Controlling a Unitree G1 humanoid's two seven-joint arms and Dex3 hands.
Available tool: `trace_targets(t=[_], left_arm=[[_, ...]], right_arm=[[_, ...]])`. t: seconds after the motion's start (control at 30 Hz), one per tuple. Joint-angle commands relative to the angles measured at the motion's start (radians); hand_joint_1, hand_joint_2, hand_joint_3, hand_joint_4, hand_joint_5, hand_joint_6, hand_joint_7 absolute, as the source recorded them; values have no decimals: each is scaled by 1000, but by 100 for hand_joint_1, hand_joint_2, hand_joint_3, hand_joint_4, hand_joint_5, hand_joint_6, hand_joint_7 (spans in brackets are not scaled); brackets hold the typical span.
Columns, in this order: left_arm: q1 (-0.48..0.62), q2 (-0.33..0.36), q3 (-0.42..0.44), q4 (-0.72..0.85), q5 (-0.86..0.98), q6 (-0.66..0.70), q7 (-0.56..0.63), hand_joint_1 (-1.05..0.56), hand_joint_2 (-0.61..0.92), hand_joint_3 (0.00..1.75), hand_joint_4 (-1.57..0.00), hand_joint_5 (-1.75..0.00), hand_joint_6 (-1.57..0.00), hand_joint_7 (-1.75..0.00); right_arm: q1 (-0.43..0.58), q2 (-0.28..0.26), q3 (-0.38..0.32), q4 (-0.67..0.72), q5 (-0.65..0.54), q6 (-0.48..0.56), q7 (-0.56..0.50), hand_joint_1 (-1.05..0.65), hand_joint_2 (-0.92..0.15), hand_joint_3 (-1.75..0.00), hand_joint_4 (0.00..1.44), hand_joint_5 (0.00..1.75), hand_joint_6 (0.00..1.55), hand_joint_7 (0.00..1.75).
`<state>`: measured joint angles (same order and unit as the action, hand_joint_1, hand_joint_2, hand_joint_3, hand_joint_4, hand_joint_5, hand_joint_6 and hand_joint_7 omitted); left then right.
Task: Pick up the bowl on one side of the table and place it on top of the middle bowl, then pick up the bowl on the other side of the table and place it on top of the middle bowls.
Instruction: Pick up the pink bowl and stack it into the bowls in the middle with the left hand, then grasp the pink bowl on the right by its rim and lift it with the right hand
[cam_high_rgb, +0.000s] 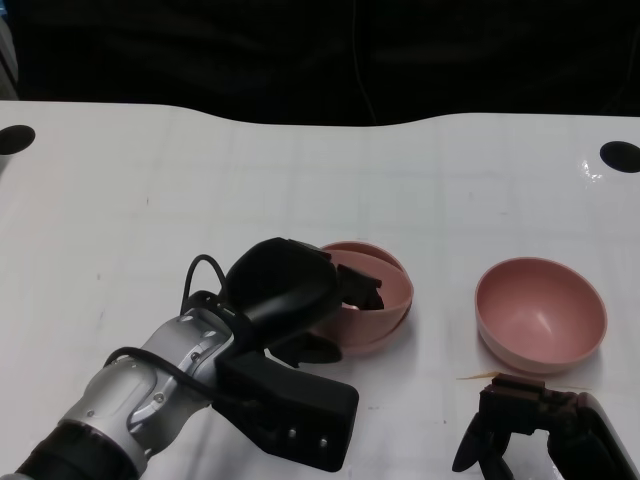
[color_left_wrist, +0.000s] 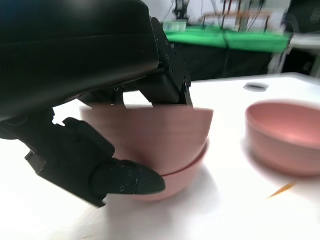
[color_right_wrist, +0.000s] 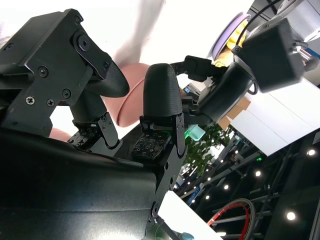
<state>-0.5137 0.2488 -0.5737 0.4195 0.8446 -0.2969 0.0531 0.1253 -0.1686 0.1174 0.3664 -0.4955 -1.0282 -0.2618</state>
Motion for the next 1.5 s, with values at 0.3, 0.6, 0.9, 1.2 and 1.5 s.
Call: trace_targets(t=[0.3,0.6,0.9,1.2,1.5], left_arm=[[49,56,1,-184,65,134,-121,-85,92,51,0,-11,-11,0],[182,81,120,-245,-95,-1,5,-75,92,45,-10,-17,-18,-4],[319,90,243,-220,-221,-235,174,-52,92,28,-33,-40,-40,-11],[474,85,363,-175,-351,-458,255,-29,92,22,-56,-86,-74,-21],[577,32,439,-78,-500,-660,247,0,57,94,-74,-137,-79,-96]], right_arm=[[-2,-14,1,-5,21,-6,10,1,-24,-152,82,175,85,129],[2,-13,-2,-9,25,0,14,2,-24,-153,83,175,86,130],[-1,-13,-7,-8,14,-2,4,3,-24,-153,84,175,86,131],[7,-13,-8,-19,18,-3,7,3,-23,-153,84,175,86,131],[15,-16,-14,-31,34,-3,10,2,-23,-152,84,175,87,130]])
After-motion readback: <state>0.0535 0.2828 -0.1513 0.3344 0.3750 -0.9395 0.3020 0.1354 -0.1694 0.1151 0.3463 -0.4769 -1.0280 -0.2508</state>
